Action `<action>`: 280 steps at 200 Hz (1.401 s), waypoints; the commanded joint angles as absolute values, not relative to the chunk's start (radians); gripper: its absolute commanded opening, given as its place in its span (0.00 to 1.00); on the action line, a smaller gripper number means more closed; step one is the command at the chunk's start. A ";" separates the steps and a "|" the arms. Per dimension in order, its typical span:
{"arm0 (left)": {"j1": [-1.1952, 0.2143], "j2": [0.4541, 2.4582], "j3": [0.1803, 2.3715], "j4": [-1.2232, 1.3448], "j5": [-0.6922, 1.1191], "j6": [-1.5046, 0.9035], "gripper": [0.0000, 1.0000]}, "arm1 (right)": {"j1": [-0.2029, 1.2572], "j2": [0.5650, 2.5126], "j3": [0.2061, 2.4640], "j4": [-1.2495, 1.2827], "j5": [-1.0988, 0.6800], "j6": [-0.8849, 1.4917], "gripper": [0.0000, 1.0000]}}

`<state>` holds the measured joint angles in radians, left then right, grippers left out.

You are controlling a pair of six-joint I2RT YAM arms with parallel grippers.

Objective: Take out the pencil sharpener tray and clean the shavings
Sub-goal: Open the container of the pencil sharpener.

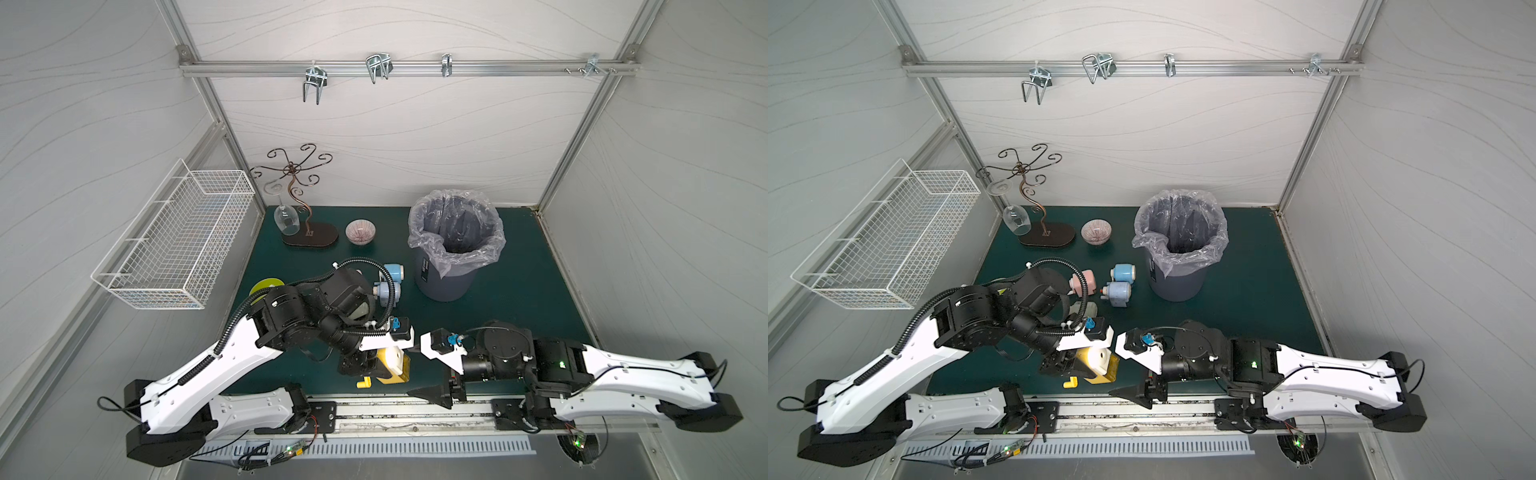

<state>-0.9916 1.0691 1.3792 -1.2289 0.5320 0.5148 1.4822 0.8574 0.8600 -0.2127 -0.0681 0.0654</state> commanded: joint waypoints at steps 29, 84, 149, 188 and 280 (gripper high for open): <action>-1.005 1.056 1.391 -1.172 0.538 0.493 0.00 | 1.491 0.876 0.844 -0.169 -0.071 0.084 0.82; -1.011 1.054 1.388 -1.175 0.539 0.483 0.00 | 1.492 0.863 0.818 -0.146 -0.041 0.080 0.78; -1.023 1.055 1.381 -1.174 0.535 0.477 0.00 | 1.492 0.858 0.805 -0.130 -0.042 0.080 0.70; -1.031 1.046 1.374 -1.169 0.530 0.469 0.00 | 1.491 0.858 0.802 -0.125 -0.048 0.081 0.64; -1.049 1.037 1.360 -1.151 0.528 0.456 0.00 | 1.491 0.865 0.789 -0.092 -0.054 0.086 0.54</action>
